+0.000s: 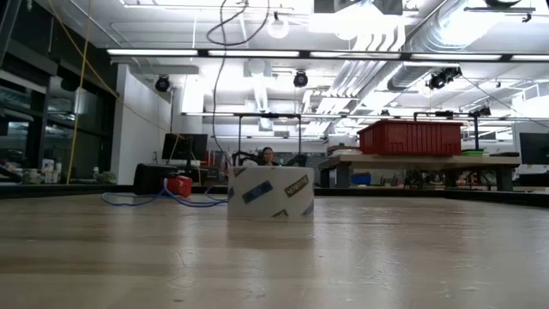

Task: Coil cords
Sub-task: Coil the blue wire on the spool

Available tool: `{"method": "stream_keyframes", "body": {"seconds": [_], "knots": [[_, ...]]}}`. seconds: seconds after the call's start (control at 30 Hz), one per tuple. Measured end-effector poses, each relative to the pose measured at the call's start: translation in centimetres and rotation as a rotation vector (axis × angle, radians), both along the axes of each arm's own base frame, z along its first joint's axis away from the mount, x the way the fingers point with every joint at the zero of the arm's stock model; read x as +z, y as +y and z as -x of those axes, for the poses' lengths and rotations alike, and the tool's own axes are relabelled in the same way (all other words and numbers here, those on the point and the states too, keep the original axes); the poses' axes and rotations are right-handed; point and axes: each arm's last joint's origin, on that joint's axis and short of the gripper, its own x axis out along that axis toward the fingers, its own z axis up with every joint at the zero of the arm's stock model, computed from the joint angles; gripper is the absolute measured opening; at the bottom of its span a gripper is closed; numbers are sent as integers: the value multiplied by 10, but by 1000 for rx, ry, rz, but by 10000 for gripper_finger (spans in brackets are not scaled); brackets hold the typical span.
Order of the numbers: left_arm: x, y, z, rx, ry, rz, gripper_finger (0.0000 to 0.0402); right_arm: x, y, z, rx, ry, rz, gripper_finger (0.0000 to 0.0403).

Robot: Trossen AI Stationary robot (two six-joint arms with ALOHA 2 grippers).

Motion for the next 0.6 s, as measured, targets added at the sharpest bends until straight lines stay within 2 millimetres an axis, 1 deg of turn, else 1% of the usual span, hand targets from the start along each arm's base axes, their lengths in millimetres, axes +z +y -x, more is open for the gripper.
{"method": "stream_keyframes", "body": {"seconds": [0.17, 0.2, 0.27, 0.37, 0.6], "knots": [[0, 0, 0, 4, -3, 2, 0, 2, 1, 0, -20, -26, -3, 50], [0, 0, 0, 5, -3, 3, 0, 3, 1, 1, -23, -29, -5, 38], [0, 0, 0, 6, -4, 4, 0, 3, 1, 1, -22, -31, -15, 29], [0, 0, 0, 8, -7, 5, 0, 3, 1, 1, -18, -33, -32, 43], [0, -2, -1, 18, -23, -19, 0, 1, 1, -1, -11, -26, -5, 122]]}}
